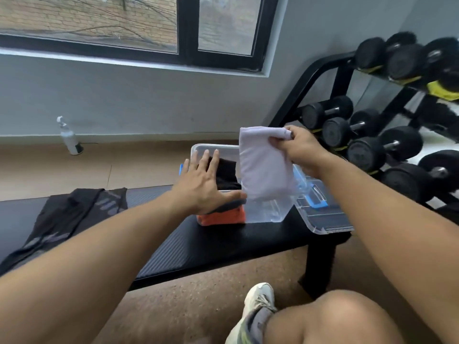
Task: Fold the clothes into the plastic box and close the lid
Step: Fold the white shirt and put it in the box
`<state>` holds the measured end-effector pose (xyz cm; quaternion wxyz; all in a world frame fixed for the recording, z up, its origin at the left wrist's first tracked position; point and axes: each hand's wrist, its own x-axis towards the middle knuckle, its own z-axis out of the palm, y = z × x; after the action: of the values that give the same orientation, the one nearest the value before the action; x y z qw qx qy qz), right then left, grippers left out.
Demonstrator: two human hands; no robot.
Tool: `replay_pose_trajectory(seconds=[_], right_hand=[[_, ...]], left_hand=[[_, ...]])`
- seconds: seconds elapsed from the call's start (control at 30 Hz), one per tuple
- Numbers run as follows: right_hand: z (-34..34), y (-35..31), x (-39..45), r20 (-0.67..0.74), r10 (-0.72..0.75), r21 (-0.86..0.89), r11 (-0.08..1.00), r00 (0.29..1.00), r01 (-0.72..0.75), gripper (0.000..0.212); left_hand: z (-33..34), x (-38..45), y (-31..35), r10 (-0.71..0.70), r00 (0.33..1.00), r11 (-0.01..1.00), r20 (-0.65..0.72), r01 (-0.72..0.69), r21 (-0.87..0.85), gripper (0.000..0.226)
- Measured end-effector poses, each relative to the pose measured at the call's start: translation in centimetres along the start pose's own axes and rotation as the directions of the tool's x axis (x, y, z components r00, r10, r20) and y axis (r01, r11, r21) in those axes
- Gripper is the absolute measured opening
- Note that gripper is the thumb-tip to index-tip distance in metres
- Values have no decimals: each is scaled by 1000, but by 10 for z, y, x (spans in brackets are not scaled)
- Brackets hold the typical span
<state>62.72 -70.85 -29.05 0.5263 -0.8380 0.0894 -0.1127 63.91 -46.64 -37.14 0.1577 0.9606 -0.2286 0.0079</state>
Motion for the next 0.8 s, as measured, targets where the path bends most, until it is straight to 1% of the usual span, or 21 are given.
replay_pose_trajectory(seconds=[0.07,0.13,0.17,0.23,0.3,0.37,0.43,0.47,0.5,0.53,0.57,0.6,0.63,0.7,0.73,0.77,0.8], right_hand=[[-3,-1,8,83,113,74,990,990,-119,24],[-2,-2,15,111,210,59,974,971,-217,23],[0,-1,19,133,258,8,965,957,-261,22],[6,4,23,186,350,-156,933,918,-324,26],[16,11,23,217,424,-319,882,879,-347,31],[26,21,23,214,465,-432,834,859,-344,33],[35,30,20,178,460,-573,767,870,-289,29],[37,32,18,147,451,-666,703,880,-249,25],[38,35,19,115,433,-768,609,894,-196,22],[40,35,18,91,396,-855,502,914,-132,21],[41,36,18,75,319,-910,409,945,-66,24],[42,35,18,57,225,-932,362,973,-29,27],[43,32,17,39,115,-932,362,993,-5,29],[44,25,15,40,-63,-904,423,997,63,37],[44,23,15,85,-77,-892,438,993,111,42],[44,21,15,159,-42,-888,431,986,161,47],[45,20,13,240,29,-892,402,970,209,51]], left_hand=[[-1,-2,0,1,1000,1000,2,-1,11,133],[-3,-3,2,-5,1000,1000,3,4,27,131],[-3,-2,3,-5,1000,999,7,5,34,130],[-4,-2,2,2,1000,999,18,-2,45,129],[-4,-1,1,6,1000,999,28,-8,54,128],[-4,-2,1,5,999,998,38,-7,64,128],[-3,-2,2,4,999,997,43,-8,77,127],[-3,-2,2,4,999,997,45,-8,82,127],[-3,-2,2,5,999,996,47,-9,83,126],[-3,-2,2,5,999,996,48,-9,85,126],[-4,-2,2,4,999,996,48,-9,88,125],[-4,-3,2,4,999,996,51,-8,91,125],[-5,-3,2,3,998,995,56,-8,96,124],[-6,-4,3,0,998,995,67,-7,104,123],[-7,-4,4,-1,997,994,72,-7,108,123],[-7,-4,4,-1,997,994,75,-7,112,123],[-8,-3,5,0,997,993,78,-9,116,123]])
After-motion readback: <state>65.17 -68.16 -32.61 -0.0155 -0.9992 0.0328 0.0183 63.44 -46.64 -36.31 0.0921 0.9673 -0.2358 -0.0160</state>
